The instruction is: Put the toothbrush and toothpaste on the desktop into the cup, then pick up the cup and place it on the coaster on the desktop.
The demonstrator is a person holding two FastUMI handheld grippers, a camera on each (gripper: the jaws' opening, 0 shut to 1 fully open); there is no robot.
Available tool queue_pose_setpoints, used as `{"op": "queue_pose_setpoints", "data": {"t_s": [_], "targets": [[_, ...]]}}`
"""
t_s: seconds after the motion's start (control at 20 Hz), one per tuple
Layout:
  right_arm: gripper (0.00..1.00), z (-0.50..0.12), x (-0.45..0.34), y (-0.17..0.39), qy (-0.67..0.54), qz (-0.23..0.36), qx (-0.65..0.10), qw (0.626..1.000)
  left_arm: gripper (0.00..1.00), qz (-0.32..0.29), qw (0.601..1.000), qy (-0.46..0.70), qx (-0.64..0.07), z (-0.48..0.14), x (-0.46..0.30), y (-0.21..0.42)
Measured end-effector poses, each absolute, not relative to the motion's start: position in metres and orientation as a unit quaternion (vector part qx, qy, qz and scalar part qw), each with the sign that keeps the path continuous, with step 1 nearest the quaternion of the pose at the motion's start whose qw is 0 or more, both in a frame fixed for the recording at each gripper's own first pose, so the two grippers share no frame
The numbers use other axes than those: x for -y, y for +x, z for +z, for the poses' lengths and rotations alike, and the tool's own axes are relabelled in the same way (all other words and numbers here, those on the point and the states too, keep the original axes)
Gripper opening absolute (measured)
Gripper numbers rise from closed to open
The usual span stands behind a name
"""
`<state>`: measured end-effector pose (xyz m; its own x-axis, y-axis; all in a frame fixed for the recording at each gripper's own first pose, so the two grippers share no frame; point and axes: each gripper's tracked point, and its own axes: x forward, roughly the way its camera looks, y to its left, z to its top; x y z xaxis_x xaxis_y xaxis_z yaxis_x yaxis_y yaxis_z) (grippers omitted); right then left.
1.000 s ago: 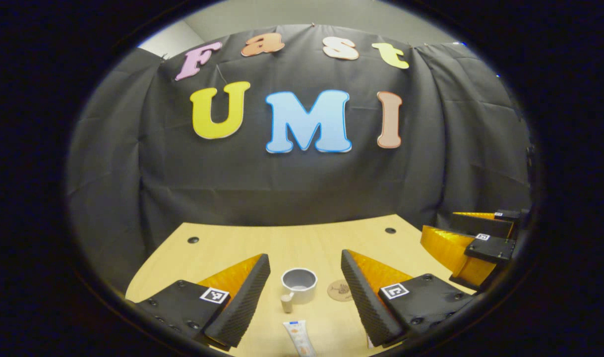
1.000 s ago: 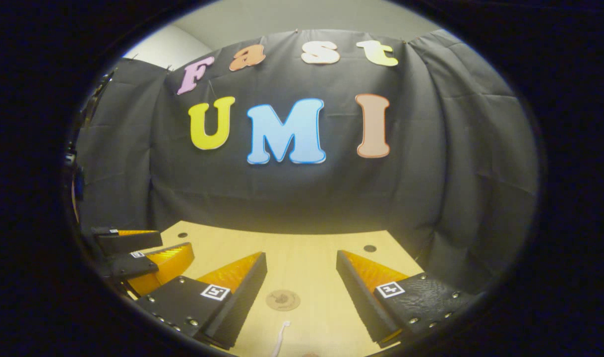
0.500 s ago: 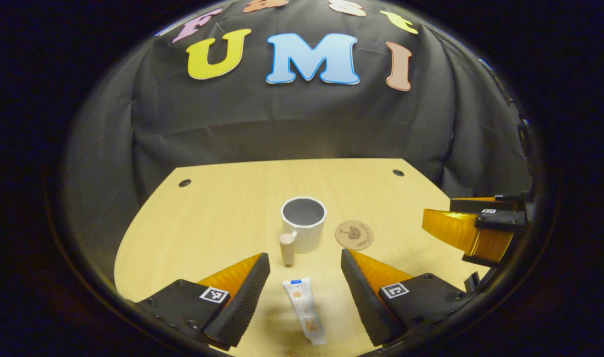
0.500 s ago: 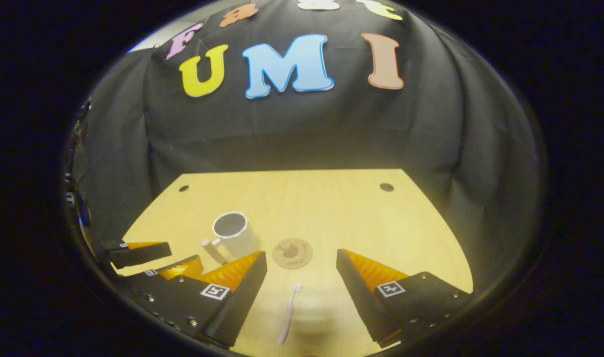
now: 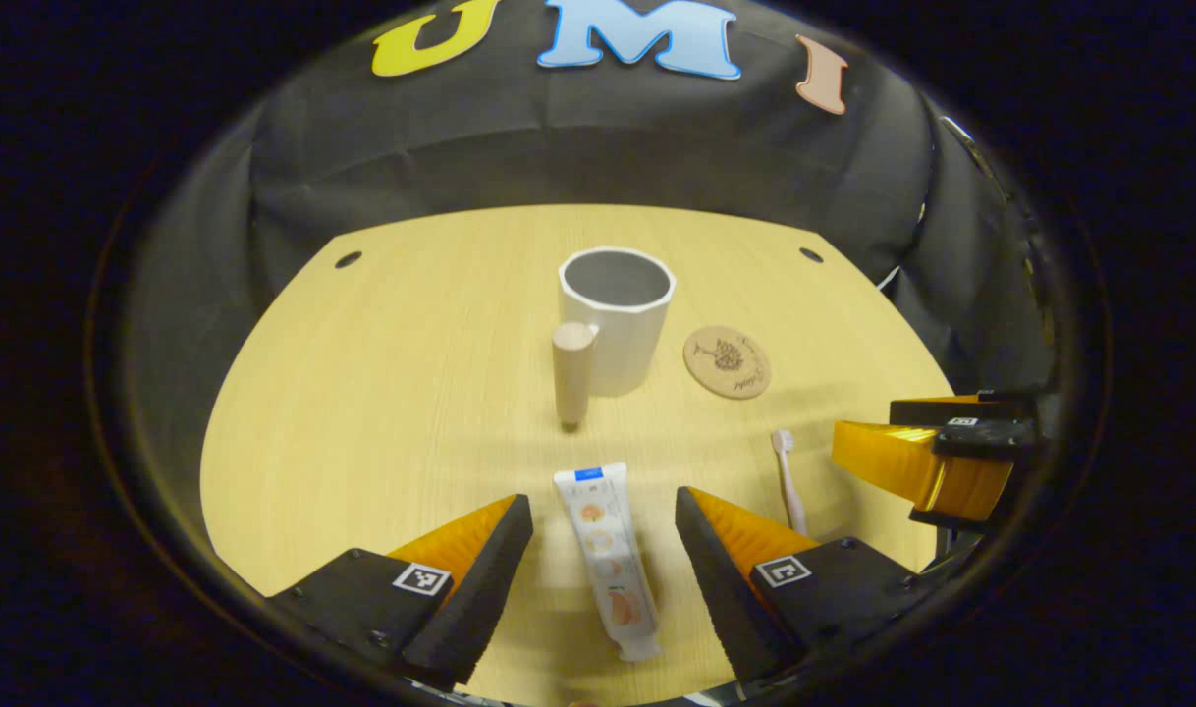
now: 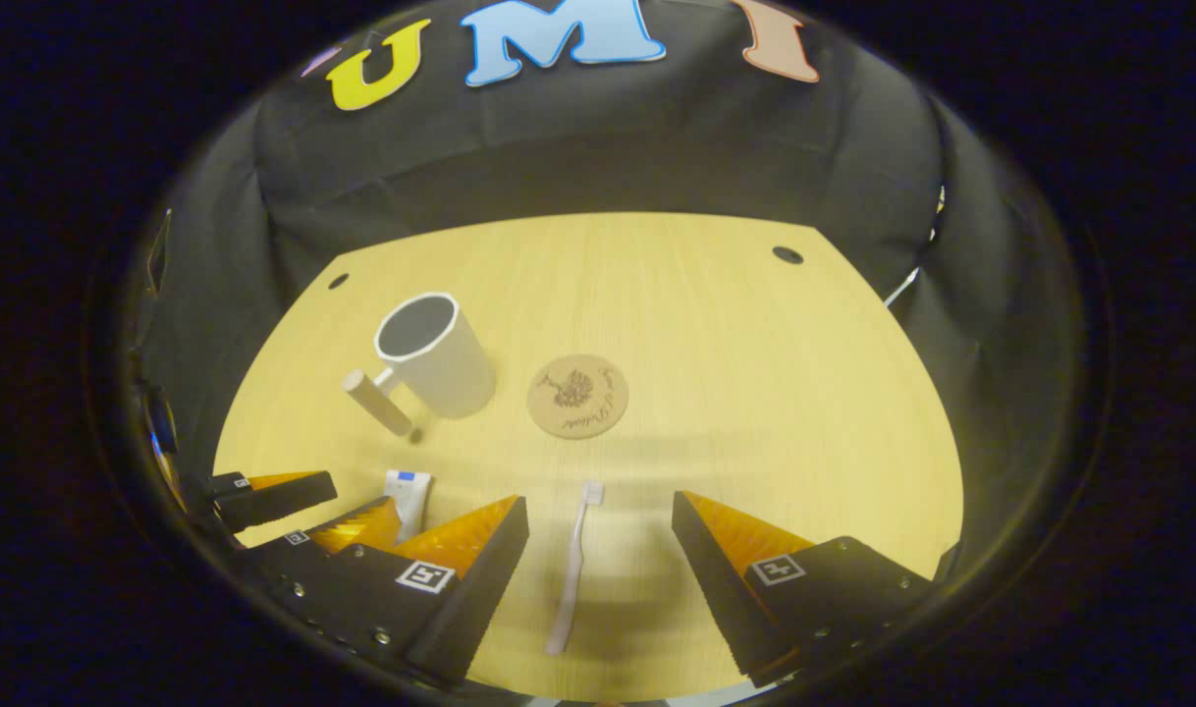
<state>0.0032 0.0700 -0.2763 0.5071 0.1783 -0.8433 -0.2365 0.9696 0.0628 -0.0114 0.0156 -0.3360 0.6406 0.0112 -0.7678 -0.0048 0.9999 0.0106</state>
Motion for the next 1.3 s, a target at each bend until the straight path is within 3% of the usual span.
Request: {"op": "queue_pose_setpoints", "data": {"t_s": [0.4, 0.9, 1.0, 1.1, 1.15, 1.2, 1.3], "targets": [[0.92, -0.324, -0.073, -0.022, -0.037, 0.115, -0.565, 0.816, 0.98, 0.026, 0.87, 0.004, -0.492, -0.375, -0.024, -0.027], [0.95, -0.35, -0.068, -0.037, -0.077, 0.106, -0.6, 0.789, 0.98, 0.045, 0.852, 0.014, -0.521, -0.394, -0.029, -0.033], [0.91, -0.351, -0.068, -0.042, -0.08, 0.104, -0.611, 0.78, 0.98, 0.044, 0.85, 0.013, -0.526, -0.396, -0.029, -0.032], [0.93, -0.351, -0.069, -0.042, -0.08, 0.108, -0.617, 0.775, 0.99, 0.039, 0.848, 0.016, -0.528, -0.394, -0.027, -0.031], [0.76, -0.35, -0.07, -0.04, -0.078, 0.107, -0.619, 0.774, 0.97, 0.035, 0.849, 0.019, -0.527, -0.394, -0.027, -0.031], [0.66, -0.352, -0.07, -0.042, -0.08, 0.106, -0.625, 0.769, 0.89, 0.03, 0.849, 0.023, -0.527, -0.394, -0.025, -0.029], [0.64, -0.352, -0.071, -0.041, -0.078, 0.103, -0.639, 0.758, 0.7, 0.026, 0.848, 0.028, -0.529, -0.395, -0.023, -0.025]]}}
